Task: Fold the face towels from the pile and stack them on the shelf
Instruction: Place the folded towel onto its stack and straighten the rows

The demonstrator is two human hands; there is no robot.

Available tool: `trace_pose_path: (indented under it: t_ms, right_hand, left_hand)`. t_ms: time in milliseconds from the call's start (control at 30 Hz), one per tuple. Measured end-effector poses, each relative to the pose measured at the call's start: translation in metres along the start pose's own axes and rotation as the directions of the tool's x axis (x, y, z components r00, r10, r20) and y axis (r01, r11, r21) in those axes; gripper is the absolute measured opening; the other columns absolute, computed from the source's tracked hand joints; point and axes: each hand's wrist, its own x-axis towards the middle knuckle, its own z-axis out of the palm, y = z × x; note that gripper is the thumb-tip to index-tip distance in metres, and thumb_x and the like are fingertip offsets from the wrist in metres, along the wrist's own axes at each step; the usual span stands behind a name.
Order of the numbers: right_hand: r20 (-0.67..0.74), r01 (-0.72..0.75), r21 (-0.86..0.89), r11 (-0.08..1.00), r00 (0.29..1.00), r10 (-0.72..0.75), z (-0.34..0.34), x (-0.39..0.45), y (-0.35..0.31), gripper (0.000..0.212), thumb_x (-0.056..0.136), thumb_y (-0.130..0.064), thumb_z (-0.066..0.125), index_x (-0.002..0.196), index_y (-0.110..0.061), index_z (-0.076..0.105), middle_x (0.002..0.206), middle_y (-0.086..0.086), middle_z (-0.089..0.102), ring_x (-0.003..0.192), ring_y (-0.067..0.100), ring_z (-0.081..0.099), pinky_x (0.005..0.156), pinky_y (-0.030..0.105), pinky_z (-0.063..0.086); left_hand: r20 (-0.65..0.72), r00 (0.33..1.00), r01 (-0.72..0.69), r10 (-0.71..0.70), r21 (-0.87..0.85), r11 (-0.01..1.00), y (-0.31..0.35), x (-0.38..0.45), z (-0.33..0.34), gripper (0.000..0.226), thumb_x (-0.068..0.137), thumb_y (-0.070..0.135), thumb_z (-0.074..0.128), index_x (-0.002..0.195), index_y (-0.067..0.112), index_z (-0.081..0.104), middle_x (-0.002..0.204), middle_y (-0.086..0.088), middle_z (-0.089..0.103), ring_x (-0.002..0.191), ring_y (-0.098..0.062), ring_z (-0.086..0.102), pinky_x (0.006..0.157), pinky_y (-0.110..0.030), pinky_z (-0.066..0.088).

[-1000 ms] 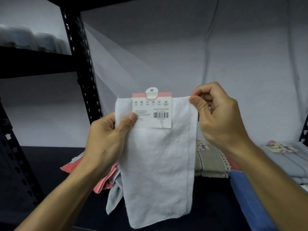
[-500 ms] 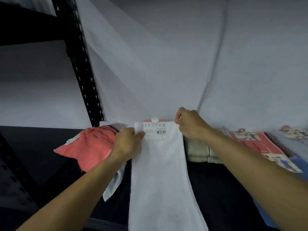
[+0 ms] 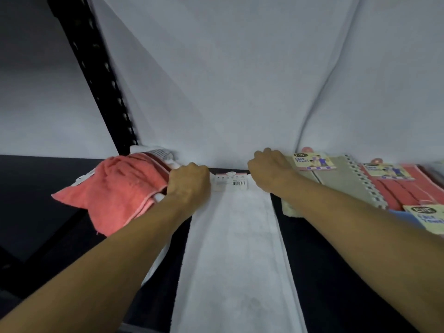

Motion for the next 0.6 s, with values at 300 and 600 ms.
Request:
trace_pose_path:
  t_ms: [300,600]
  right_hand:
    - [-0.057,0.083,-0.077,0.994,0.995,-0.087,-0.008,-0.011,-0.005,0.024,0.092,-0.005,0.049,0.114,-0.009,0.059,0.122,0.009,0.050,0.116,0.026,0.043,0.070,0.030,0.031]
    - [-0.189,0.097,0.448,0.889,0.982,-0.012,-0.019,-0.116,-0.004,0.031,0.098,-0.021,0.045,0.126,-0.028,0.057,0.118,-0.005,0.055,0.109,0.020,0.054,0.077,0.035,0.046]
  left_hand:
    - [-0.219,0.965,-0.139,0.147,0.048,0.989,-0.005,-0.014,-0.010,0.032,0.100,0.041,0.044,0.116,0.016,0.057,0.111,-0.003,0.062,0.100,-0.026,0.062,0.065,-0.034,0.035]
    - [-0.379,0.877,-0.421,0.294,-0.312,0.852,-0.033,-0.125,-0.022,0.029,0.094,0.044,0.053,0.094,0.023,0.073,0.082,0.010,0.066,0.069,-0.010,0.057,0.054,-0.028,0.045]
